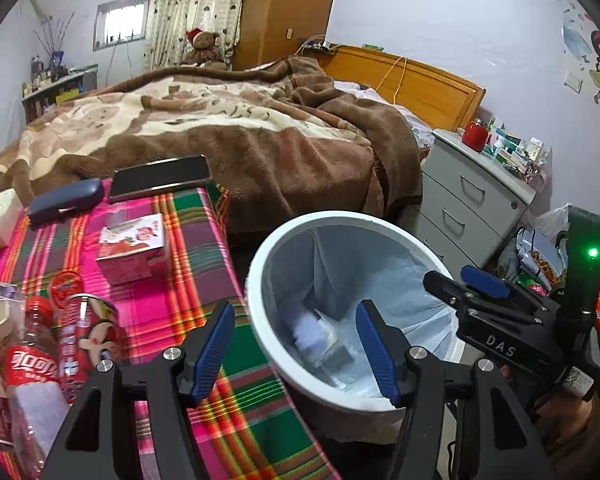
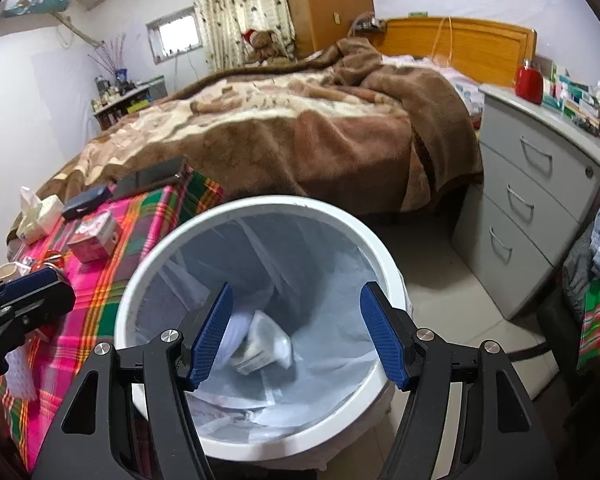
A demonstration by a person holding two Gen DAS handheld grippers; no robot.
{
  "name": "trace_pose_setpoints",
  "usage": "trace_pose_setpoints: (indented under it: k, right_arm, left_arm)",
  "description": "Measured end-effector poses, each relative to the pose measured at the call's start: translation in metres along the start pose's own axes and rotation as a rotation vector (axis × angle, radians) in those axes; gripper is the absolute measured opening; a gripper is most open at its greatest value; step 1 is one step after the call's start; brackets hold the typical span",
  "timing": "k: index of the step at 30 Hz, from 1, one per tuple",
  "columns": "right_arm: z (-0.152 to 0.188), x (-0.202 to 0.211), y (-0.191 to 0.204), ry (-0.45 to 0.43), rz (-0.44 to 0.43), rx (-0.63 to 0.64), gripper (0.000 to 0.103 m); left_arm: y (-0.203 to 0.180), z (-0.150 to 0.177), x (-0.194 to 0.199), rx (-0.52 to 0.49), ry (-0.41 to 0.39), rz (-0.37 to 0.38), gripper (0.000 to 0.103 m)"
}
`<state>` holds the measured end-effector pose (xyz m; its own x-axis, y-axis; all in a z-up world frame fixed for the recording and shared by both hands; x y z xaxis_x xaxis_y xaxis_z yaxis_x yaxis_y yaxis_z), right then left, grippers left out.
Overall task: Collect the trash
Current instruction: 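Move both tools back to the trash on the cloth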
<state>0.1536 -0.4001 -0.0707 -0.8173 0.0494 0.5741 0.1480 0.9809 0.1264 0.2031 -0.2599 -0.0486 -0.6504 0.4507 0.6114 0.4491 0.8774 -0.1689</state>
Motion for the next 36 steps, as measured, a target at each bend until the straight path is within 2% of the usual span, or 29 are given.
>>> trace_pose_setpoints:
  k: [5, 12, 20, 26, 30, 34, 36]
  right_arm:
    - [-0.006, 0.01, 0.021, -0.034, -0.076, -0.001, 0.068]
    - [-0.011, 0.028, 0.064, -0.088, -0.149, 0.075, 0.068]
    - [-0.002, 0.029, 0.11, -0.062, -0.274, 0.07, 0.068]
    - [0.007, 0.029, 0.14, -0.063, -0.262, 0.142, 0.068]
    - [0.015, 0.032, 0.157, -0.032, -0.3, 0.151, 0.068]
    - [0.024, 0.034, 0.176, -0.006, -0.345, 0.158, 0.068]
    - [0.03, 0.036, 0.185, 0.006, -0.363, 0.163, 0.068]
  left_arm:
    - [0.017, 0.0, 0.023, 0.02, -0.031, -0.033, 0.064]
    - [0.046, 0.005, 0.059, 0.05, -0.069, -0.076, 0.064]
    - [0.103, 0.02, 0.098, 0.101, -0.103, -0.169, 0.064]
    - [0.153, 0.035, 0.128, 0.16, -0.121, -0.245, 0.064]
    - [0.183, 0.046, 0.141, 0.188, -0.12, -0.295, 0.065]
    - [0.208, 0.06, 0.155, 0.233, -0.128, -0.317, 0.072]
    - [0.222, 0.067, 0.16, 0.252, -0.123, -0.338, 0.072]
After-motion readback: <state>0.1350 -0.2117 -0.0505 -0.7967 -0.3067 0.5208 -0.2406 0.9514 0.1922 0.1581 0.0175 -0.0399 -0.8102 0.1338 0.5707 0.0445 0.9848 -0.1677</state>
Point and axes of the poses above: each gripper's, at about its wrist camera, not at the fingertips, and x roughly against the way its jaws point, y to its left, z to its underside, the point moved 10 cm from there along -x, roughly the way its jaws point, and after that the axes turned 6 degrees about -y, right-handed, at the moved point
